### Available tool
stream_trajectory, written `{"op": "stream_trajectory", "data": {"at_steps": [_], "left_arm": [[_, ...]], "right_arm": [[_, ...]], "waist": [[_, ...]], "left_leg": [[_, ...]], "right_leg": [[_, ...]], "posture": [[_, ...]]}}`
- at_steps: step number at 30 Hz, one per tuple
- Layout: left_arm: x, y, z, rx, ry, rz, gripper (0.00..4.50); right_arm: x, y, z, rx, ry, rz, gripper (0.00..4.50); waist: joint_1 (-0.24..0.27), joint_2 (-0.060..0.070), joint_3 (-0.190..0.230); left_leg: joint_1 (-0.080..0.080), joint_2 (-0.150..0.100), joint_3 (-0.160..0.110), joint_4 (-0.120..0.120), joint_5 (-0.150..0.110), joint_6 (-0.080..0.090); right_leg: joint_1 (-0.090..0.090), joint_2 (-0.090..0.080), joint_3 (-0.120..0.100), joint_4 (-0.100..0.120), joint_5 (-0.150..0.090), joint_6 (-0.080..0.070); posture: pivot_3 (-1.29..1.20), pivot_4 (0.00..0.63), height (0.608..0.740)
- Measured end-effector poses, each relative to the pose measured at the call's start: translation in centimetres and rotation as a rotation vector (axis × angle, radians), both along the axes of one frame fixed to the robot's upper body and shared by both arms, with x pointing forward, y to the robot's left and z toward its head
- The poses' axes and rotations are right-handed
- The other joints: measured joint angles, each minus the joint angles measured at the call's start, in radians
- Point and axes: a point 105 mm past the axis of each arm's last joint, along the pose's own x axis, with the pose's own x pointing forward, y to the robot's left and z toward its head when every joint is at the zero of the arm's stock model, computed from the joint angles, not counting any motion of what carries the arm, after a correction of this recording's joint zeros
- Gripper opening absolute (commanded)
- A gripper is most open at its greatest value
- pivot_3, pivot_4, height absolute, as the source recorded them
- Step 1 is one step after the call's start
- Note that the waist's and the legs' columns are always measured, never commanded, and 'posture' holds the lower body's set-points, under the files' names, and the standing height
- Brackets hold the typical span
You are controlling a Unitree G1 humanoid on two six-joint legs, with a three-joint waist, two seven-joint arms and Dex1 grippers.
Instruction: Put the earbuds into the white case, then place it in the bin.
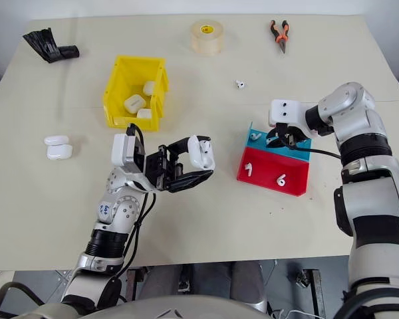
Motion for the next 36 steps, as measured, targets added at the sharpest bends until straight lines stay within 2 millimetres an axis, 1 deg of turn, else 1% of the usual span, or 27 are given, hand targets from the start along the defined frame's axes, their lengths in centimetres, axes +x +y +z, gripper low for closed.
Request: {"op": "stream_trajectory", "data": {"at_steps": [3, 15, 17, 19, 20, 25, 26, 27, 31, 33, 36], "left_arm": [[0.0, 0.0, 0.0, 0.0, 0.0, 0.001, 2.93], [0.0, 0.1, 0.0, 0.003, 0.0, 0.004, 2.93], [0.0, 0.1, 0.0, 0.003, 0.0, 0.004, 2.93], [0.1, 0.1, 0.0, 0.003, -0.001, 0.005, 2.93], [0.1, 0.2, 0.0, 0.003, -0.001, 0.007, 2.93], [0.2, 0.3, 0.4, 0.0, -0.013, 0.007, 2.93], [0.2, 0.2, 0.5, -0.001, -0.017, 0.004, 2.93], [0.3, 0.2, 0.6, -0.001, -0.021, 0.003, 2.93], [0.3, 0.1, 0.9, 0.002, -0.034, -0.015, 2.93], [0.3, 0.0, 0.9, 0.006, -0.028, -0.027, 2.93], [0.3, -0.2, 0.9, 0.01, -0.021, -0.048, 2.93]], "right_arm": [[0.0, 0.0, 0.0, -0.001, 0.001, 0.004, 0.49], [0.1, 0.1, 0.0, 0.007, -0.011, -0.002, 0.49], [0.1, 0.0, 0.2, 0.033, -0.015, -0.011, 0.49], [0.1, 0.0, 0.5, 0.1, -0.012, -0.035, 0.49], [0.1, 0.0, 0.9, 0.151, -0.012, -0.05, 0.49], [-0.6, 0.3, 4.8, 0.491, -0.045, -0.088, 0.49], [-1.1, 0.3, 5.5, 0.578, -0.039, -0.093, 0.49], [-1.4, 0.4, 5.9, 0.626, -0.03, -0.093, 0.49], [-4.3, 1.3, 6.9, 0.862, 0.029, -0.04, 0.49], [-5.5, 2.2, 8.0, 1.004, 0.062, -0.011, 0.49], [-7.9, 3.6, 10.4, 1.218, 0.146, 0.034, 0.49]], "waist": [[0.0, 0.0, 0.0], [0.0, 0.0, 0.0], [0.0, 0.0, 0.0], [0.001, 0.0, 0.0], [0.001, 0.0, 0.0], [0.003, 0.001, 0.001], [0.005, 0.001, 0.001], [0.006, 0.001, 0.001], [0.017, 0.001, 0.001], [0.023, 0.001, 0.001], [0.027, 0.001, 0.001]], "left_leg": [[0.0, 0.0, 0.0, 0.0, 0.0, 0.0], [0.0, 0.0, 0.0, 0.0, 0.0, 0.0], [0.0, 0.0, 0.0, 0.0, 0.0, 0.0], [0.0, 0.0, 0.0, 0.0, 0.0, 0.0], [-0.001, 0.0, 0.0, 0.0, 0.0, 0.0], [-0.001, 0.0, -0.001, 0.0, 0.0, 0.0], [-0.001, 0.0, -0.001, 0.0, 0.0, 0.0], [-0.001, 0.0, -0.001, 0.0, 0.0, 0.0], [-0.001, 0.0, -0.001, 0.0, 0.0, 0.0], [-0.001, 0.0, -0.001, 0.001, 0.0, 0.0], [-0.001, 0.0, -0.001, 0.001, 0.0, 0.0]], "right_leg": [[0.0, 0.0, 0.0, 0.0, 0.0, 0.0], [0.0, 0.0, 0.0, 0.0, 0.0, 0.0], [0.0, 0.0, 0.0, 0.0, 0.0, 0.0], [0.0, 0.0, 0.0, 0.0, 0.0, 0.0], [0.0, 0.0, 0.0, 0.0, 0.0, 0.0], [0.0, 0.0, 0.0, 0.0, 0.0, 0.0], [0.0, 0.0, -0.001, 0.0, 0.0, 0.0], [0.0, 0.0, 0.0, 0.0, 0.0, 0.0], [0.0, 0.0, 0.0, 0.0, 0.0, 0.0], [0.0, 0.0, 0.0, 0.0, 0.0, 0.0], [0.0, 0.0, 0.0, 0.001, 0.0, 0.0]], "posture": [[0.0, 0.15, 0.74], [0.0, 0.15, 0.74], [0.0, 0.15, 0.74], [0.0, 0.15, 0.74], [0.0, 0.15, 0.74], [0.0, 0.15, 0.74], [0.0, 0.15, 0.74], [0.0, 0.15, 0.74], [0.0, 0.15, 0.74], [0.0, 0.15, 0.74], [0.0, 0.15, 0.74]]}}
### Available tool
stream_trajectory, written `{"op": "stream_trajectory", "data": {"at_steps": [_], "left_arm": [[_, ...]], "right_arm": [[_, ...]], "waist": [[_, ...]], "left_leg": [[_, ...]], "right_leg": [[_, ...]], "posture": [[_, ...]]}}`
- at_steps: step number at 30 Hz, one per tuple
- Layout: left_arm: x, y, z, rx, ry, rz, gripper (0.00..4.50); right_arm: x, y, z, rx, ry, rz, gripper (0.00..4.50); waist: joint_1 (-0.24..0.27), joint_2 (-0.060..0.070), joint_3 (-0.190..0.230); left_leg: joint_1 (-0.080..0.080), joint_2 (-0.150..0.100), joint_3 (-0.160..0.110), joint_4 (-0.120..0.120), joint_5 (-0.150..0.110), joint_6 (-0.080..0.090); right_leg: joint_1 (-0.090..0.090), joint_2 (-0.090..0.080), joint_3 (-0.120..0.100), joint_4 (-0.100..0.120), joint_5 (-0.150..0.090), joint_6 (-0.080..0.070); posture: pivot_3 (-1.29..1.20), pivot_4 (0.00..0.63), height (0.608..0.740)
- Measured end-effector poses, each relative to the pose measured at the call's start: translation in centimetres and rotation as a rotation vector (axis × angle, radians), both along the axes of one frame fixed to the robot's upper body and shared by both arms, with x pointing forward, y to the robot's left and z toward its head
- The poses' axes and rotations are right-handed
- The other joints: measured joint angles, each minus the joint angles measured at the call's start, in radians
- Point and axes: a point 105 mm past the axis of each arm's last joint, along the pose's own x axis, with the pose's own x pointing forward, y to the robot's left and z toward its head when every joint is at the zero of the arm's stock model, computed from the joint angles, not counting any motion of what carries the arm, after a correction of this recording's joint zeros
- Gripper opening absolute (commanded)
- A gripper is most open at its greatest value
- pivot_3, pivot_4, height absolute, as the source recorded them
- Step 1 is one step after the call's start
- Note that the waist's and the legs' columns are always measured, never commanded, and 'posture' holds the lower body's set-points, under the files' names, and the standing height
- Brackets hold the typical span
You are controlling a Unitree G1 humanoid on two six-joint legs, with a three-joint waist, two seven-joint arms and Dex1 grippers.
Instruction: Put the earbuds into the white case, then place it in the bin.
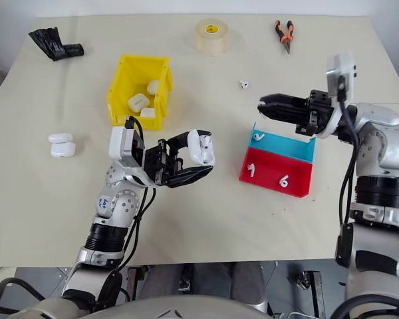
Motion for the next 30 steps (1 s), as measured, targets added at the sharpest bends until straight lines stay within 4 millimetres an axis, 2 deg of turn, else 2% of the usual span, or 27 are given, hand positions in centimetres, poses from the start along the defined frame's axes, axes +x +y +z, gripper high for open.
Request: {"op": "stream_trajectory", "data": {"at_steps": [2, 4, 7, 10, 15, 20, 24, 30], "left_arm": [[0.3, -0.1, 0.0, 0.002, 0.012, -0.004, 2.93], [0.4, -0.2, 0.2, -0.001, 0.012, -0.009, 2.93], [0.4, -0.4, 0.3, -0.009, 0.014, -0.015, 2.93], [0.4, -0.6, 0.3, -0.018, 0.028, -0.022, 2.93], [0.8, -0.9, 0.4, -0.023, 0.047, -0.025, 2.93], [0.9, -1.0, 0.6, -0.024, 0.042, -0.025, 2.93], [1.0, -0.9, 0.7, -0.028, 0.046, -0.015, 2.93], [1.1, -0.9, 0.6, -0.028, 0.055, -0.011, 2.93]], "right_arm": [[-1.8, 1.3, 1.1, 0.126, 0.034, 0.068, 0.49], [-3.1, 2.5, 1.2, 0.206, 0.085, 0.118, 0.49], [-4.9, 4.1, 0.2, 0.274, 0.157, 0.151, 0.49], [-5.8, 5.2, -0.7, 0.309, 0.196, 0.147, 0.49], [-6.2, 6.4, -1.8, 0.347, 0.234, 0.119, 0.49], [-6.6, 6.7, -1.9, 0.378, 0.231, 0.115, 0.49], [-7.0, 7.2, -3.2, 0.378, 0.275, 0.119, 0.49], [-6.8, 7.1, -3.8, 0.379, 0.26, 0.087, 0.49]], "waist": [[0.003, 0.0, 0.0], [0.005, 0.0, 0.0], [0.01, 0.0, 0.0], [0.01, 0.0, 0.0], [0.009, 0.0, 0.0], [0.007, 0.0, 0.0], [0.005, 0.0, 0.0], [0.004, 0.0, 0.0]], "left_leg": [[0.0, 0.0, -0.001, 0.0, 0.0, 0.0], [0.0, -0.001, -0.001, 0.0, 0.0, 0.0], [0.0, -0.001, -0.001, 0.0, 0.0, 0.0], [0.0, -0.001, 0.0, 0.0, 0.0, 0.0], [0.0, -0.001, 0.0, 0.0, 0.0, 0.0], [0.001, -0.001, 0.0, -0.001, 0.0, 0.0], [0.001, -0.001, 0.0, -0.001, 0.0, 0.0], [0.001, -0.001, 0.001, -0.001, 0.0, 0.0]], "right_leg": [[0.0, 0.0, 0.0, 0.0, 0.0, 0.0], [0.0, 0.0, 0.0, 0.0, 0.0, 0.0], [0.0, 0.0, 0.0, 0.0, 0.0, 0.0], [0.0, 0.0, 0.0, 0.0, 0.0, 0.0], [0.0, 0.0, 0.001, 0.0, 0.0, 0.0], [0.0, 0.0, 0.001, 0.0, 0.0, 0.0], [0.0, 0.0, 0.001, 0.0, 0.0, 0.0], [0.0, 0.0, 0.001, 0.0, 0.0, 0.0]], "posture": [[0.0, 0.15, 0.74], [0.0, 0.15, 0.74], [0.0, 0.15, 0.74], [0.0, 0.15, 0.74], [0.0, 0.15, 0.74], [0.0, 0.15, 0.74], [0.0, 0.15, 0.74], [0.0, 0.15, 0.74]]}}
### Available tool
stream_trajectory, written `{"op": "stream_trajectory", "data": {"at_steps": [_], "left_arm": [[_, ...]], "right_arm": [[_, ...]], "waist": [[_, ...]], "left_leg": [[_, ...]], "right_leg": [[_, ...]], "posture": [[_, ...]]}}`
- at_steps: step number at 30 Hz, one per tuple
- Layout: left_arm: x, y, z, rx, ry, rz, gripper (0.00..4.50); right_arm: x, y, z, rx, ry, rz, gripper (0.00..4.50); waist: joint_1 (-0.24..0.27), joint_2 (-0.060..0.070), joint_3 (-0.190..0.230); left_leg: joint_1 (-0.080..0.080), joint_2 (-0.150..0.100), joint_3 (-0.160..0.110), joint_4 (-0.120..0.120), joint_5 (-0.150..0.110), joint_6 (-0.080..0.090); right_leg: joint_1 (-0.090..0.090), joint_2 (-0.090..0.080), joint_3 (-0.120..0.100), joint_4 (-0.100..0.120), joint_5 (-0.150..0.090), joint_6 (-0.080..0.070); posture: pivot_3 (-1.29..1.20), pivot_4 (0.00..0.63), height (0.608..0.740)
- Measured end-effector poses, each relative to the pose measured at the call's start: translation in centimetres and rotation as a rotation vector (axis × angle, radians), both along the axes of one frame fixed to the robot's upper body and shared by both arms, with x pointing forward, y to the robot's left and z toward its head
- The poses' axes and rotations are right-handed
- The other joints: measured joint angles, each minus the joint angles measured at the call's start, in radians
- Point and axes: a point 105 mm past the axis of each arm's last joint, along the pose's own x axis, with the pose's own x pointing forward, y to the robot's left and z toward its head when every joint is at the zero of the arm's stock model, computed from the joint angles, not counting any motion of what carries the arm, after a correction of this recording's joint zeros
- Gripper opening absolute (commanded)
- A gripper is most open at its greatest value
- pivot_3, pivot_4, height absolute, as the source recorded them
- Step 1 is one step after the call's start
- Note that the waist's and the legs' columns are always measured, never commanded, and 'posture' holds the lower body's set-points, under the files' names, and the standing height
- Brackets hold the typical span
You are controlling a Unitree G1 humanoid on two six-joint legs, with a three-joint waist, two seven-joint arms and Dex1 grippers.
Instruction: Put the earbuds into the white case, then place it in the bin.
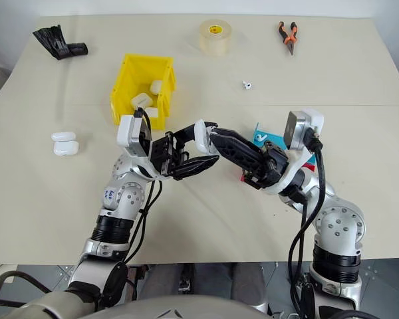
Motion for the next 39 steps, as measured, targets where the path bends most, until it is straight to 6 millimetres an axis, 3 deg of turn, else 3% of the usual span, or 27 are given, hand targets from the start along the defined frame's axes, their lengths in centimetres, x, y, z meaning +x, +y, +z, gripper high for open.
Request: {"op": "stream_trajectory", "data": {"at_steps": [9, 17, 22, 25, 28, 33, 39], "left_arm": [[0.2, 0.1, -0.1, 0.002, 0.02, 0.007, 2.93], [0.5, 0.6, 0.3, -0.005, 0.009, 0.024, 2.93], [0.7, 1.4, -0.3, 0.084, 0.021, 0.05, 2.93], [1.2, 2.2, -0.8, 0.184, 0.008, 0.108, 2.93], [1.5, 2.3, -2.1, 0.342, -0.013, 0.147, 2.93], [2.3, 2.5, -3.8, 0.648, -0.137, 0.207, 2.93], [2.3, 0.9, -4.7, 0.765, -0.197, 0.187, 2.93]], "right_arm": [[0.1, -0.3, -0.7, -0.038, -0.034, -0.027, 0.49], [0.3, -0.6, -0.6, -0.124, -0.048, -0.008, 3.1], [1.6, -2.6, -0.4, -0.229, -0.097, -0.082, 3.1], [2.5, -3.9, -0.4, -0.274, -0.103, -0.126, 2.49], [2.6, -4.2, 0.0, -0.343, -0.147, -0.117, 1.51], [2.7, -3.2, 0.0, -0.481, -0.226, -0.07, 0.02], [1.8, 0.1, -1.0, -0.593, -0.288, 0.028, 0.02]], "waist": [[0.0, 0.0, 0.0], [0.001, 0.0, 0.0], [0.001, 0.0, 0.0], [0.001, 0.0, 0.0], [0.003, 0.0, 0.0], [0.002, 0.0, 0.0], [0.006, 0.0, 0.0]], "left_leg": [[0.0, 0.0, 0.0, 0.0, 0.0, 0.0], [0.0, 0.0, 0.0, 0.0, 0.0, 0.0], [0.0, 0.0, 0.0, 0.0, 0.0, 0.0], [0.0, 0.0, 0.0, 0.0, 0.0, 0.0], [0.0, 0.0, 0.0, 0.0, 0.0, 0.0], [0.0, 0.0, 0.001, 0.0, 0.0, 0.0], [0.0, 0.0, 0.0, 0.0, 0.0, 0.0]], "right_leg": [[0.0, 0.0, 0.0, 0.0, 0.0, 0.0], [0.0, 0.0, 0.0, 0.0, 0.0, 0.0], [0.0, 0.0, 0.0, 0.0, 0.0, 0.0], [0.0, 0.0, 0.0, 0.0, 0.0, 0.0], [0.0, 0.0, 0.0, 0.0, 0.0, 0.0], [0.0, 0.0, 0.0, -0.001, 0.0, 0.0], [0.0, 0.0, 0.0, -0.001, 0.0, 0.0]], "posture": [[0.0, 0.15, 0.74], [0.0, 0.15, 0.74], [0.0, 0.15, 0.74], [0.0, 0.15, 0.74], [0.0, 0.15, 0.74], [0.0, 0.15, 0.74], [0.0, 0.15, 0.74]]}}
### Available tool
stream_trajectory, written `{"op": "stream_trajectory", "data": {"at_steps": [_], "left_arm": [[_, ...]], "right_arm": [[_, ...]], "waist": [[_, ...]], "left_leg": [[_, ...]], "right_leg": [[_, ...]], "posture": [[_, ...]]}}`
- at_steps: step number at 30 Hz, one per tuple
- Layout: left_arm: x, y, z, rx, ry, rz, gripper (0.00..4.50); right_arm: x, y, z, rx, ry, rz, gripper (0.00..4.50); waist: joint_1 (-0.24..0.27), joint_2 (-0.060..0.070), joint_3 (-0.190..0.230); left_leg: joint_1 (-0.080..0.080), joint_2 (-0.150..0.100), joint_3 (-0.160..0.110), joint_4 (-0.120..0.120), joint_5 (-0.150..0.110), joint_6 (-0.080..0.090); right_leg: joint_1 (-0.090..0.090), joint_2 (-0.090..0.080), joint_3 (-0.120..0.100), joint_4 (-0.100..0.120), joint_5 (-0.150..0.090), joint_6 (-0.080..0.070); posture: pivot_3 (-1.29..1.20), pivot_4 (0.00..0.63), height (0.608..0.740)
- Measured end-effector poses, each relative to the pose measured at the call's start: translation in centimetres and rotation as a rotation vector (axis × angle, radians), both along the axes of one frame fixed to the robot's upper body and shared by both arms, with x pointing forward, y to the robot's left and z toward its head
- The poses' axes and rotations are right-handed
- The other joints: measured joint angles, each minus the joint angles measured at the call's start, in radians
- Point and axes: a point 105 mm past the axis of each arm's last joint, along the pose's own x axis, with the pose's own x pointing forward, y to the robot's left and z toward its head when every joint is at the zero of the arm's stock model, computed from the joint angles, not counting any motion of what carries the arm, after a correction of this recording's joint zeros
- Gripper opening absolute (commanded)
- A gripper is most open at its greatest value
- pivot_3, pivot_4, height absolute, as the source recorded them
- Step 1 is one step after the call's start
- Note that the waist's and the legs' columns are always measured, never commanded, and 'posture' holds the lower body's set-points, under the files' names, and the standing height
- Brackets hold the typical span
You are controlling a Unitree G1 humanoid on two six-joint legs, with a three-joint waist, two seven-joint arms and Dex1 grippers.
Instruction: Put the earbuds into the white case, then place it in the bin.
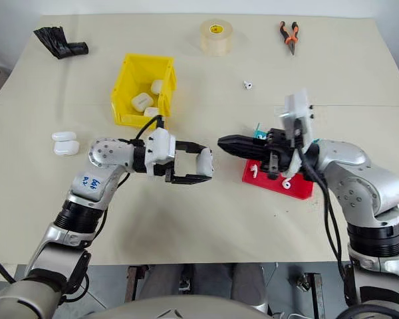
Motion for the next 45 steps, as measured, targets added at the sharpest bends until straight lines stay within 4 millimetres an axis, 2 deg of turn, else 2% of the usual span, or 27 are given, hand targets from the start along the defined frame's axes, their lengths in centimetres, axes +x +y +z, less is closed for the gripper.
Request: {"op": "stream_trajectory", "data": {"at_steps": [5, 10, 14, 17, 21, 24, 28, 32, 35, 39, 42, 45], "left_arm": [[0.1, -0.7, 0.4, -0.013, -0.013, -0.001, 2.93], [0.0, -0.7, 0.3, -0.013, -0.007, -0.002, 2.93], [-0.2, 0.4, 0.2, -0.019, 0.005, 0.004, 2.93], [-0.6, 0.5, 0.9, -0.072, 0.003, -0.008, 2.93], [-1.0, 0.0, 2.4, -0.178, 0.018, -0.024, 2.93], [-1.1, 0.6, 2.6, -0.209, 0.048, -0.004, 2.93], [-1.1, 2.0, 1.3, -0.189, 0.084, 0.061, 2.93], [-0.8, 4.5, 0.8, -0.197, 0.088, 0.191, 2.93], [0.0, 6.2, 1.5, -0.261, 0.07, 0.338, 2.93], [1.3, 7.9, 3.1, -0.396, 0.039, 0.531, 2.93], [3.4, 9.7, 4.6, -0.514, 0.01, 0.742, 2.93], [6.1, 11.3, 7.6, -0.62, -0.07, 0.91, 2.93]], "right_arm": [[0.5, 1.3, -1.9, -0.072, 0.027, -0.021, 0.02], [1.2, 1.3, -2.1, -0.104, 0.057, -0.068, 0.02], [1.9, -1.7, -4.2, -0.072, 0.149, -0.139, 0.02], [1.8, -2.9, -5.1, -0.079, 0.146, -0.14, 0.02], [2.0, -3.9, -5.2, -0.067, 0.095, -0.151, 0.02], [2.4, -4.6, -4.8, -0.007, 0.072, -0.179, 0.02], [1.9, -6.0, -4.0, 0.033, 0.033, -0.174, 0.87], [0.9, -6.9, -4.0, 0.04, -0.017, -0.177, 2.21], [0.1, -7.3, -3.5, 0.038, -0.064, -0.182, 3.18], [-0.1, -7.6, -2.8, 0.041, -0.11, -0.213, 4.47], [0.3, -8.1, -2.4, 0.042, -0.138, -0.247, 4.47], [0.8, -8.7, -1.2, 0.042, -0.182, -0.282, 4.47]], "waist": [[0.003, 0.0, 0.0], [0.008, 0.0, 0.0], [0.017, -0.001, 0.0], [0.015, -0.001, 0.0], [0.014, -0.001, 0.0], [0.013, -0.001, 0.0], [0.015, -0.001, 0.0], [0.015, -0.001, 0.0], [0.017, -0.001, 0.0], [0.017, -0.001, 0.0], [0.018, -0.001, 0.001], [0.021, -0.002, 0.0]], "left_leg": [[0.0, 0.0, 0.0, 0.0, 0.0, 0.0], [0.0, 0.0, 0.0, 0.0, 0.0, 0.0], [-0.001, 0.0, 0.0, 0.0, 0.0, 0.0], [0.0, 0.0, 0.0, 0.0, 0.0, 0.0], [0.0, 0.0, 0.0, 0.0, 0.0, 0.0], [0.0, 0.0, 0.0, 0.0, 0.0, 0.0], [0.0, 0.0, 0.0, 0.0, 0.0, 0.0], [0.0, 0.0, 0.0, 0.0, 0.0, 0.0], [0.0, 0.0, 0.0, 0.001, 0.0, 0.0], [0.001, 0.0, 0.0, 0.001, 0.0, 0.0], [0.0, 0.0, 0.0, 0.001, 0.0, 0.0], [0.0, 0.0, 0.0, 0.001, 0.0, 0.0]], "right_leg": [[0.0, 0.0, 0.0, 0.0, 0.0, 0.0], [0.0, 0.0, 0.0, 0.0, 0.0, 0.0], [0.0, 0.0, 0.0, 0.0, 0.0, 0.0], [0.0, 0.0, 0.0, 0.0, 0.0, 0.0], [0.0, 0.0, 0.0, 0.0, 0.0, 0.0], [0.0, 0.0, 0.0, 0.001, 0.0, 0.0], [0.0, 0.0, 0.0, 0.0, 0.0, 0.0], [0.0, 0.0, 0.0, 0.0, 0.0, 0.0], [0.0, 0.0, 0.001, 0.0, 0.0, 0.0], [0.0, 0.0, 0.001, 0.001, 0.0, 0.0], [0.0, 0.0, 0.001, 0.001, 0.0, 0.0], [0.0, 0.0, 0.001, 0.001, 0.0, 0.0]], "posture": [[0.0, 0.15, 0.74], [0.0, 0.15, 0.74], [0.0, 0.15, 0.74], [0.0, 0.15, 0.74], [0.0, 0.15, 0.74], [0.0, 0.15, 0.74], [0.0, 0.15, 0.74], [0.0, 0.15, 0.74], [0.0, 0.15, 0.74], [0.0, 0.15, 0.74], [0.0, 0.15, 0.74], [0.0, 0.15, 0.74]]}}
